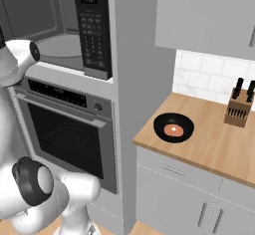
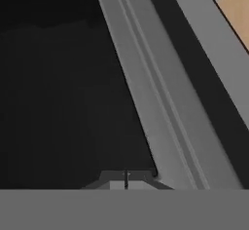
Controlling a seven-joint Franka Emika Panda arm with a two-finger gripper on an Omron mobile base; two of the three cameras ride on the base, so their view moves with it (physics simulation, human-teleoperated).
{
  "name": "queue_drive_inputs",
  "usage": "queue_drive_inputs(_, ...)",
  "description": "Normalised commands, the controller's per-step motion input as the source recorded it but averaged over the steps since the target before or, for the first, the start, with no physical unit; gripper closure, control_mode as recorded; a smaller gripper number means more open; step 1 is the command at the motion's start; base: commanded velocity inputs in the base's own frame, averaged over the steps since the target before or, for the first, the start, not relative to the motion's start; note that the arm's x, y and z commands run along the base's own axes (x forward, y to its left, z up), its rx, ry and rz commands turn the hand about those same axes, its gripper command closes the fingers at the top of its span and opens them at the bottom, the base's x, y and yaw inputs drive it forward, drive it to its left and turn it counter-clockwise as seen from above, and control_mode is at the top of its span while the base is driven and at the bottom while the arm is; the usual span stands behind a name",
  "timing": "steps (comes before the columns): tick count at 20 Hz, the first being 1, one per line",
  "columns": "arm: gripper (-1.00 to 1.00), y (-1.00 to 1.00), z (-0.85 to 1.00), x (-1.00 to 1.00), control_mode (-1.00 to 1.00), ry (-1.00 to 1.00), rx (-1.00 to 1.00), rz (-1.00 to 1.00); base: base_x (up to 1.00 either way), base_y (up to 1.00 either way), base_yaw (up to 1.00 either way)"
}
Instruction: Open the microwave, place the bowl with waffle inside the microwave, then close the microwave door and turn it on.
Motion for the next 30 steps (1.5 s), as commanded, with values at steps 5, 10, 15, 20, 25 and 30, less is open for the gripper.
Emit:
queue_drive_inputs(5, 1.0, 0.83, 0.0, 0.0, -1.0, -0.16, 0.0, 0.01, 0.0, 0.0, 0.0)
queue_drive_inputs(10, 1.0, 0.17, 0.0, 0.0, -1.0, -0.15, 0.01, 0.0, 0.0, 0.0, 0.0)
queue_drive_inputs(15, 1.0, -0.97, 0.14, -0.06, -1.0, -0.1, 0.2, -0.07, 0.0, 0.0, 0.0)
queue_drive_inputs(20, 1.0, -1.0, 0.0, -0.48, -1.0, -0.27, -0.03, -0.1, 0.0, 0.0, 0.0)
queue_drive_inputs(25, 1.0, -1.0, -0.09, -0.53, -1.0, -0.13, -0.37, -0.23, 0.0, 0.0, 0.0)
queue_drive_inputs(30, 1.0, -1.0, -0.02, -0.27, -1.0, 0.03, -0.57, -0.33, 0.0, 0.0, 0.0)
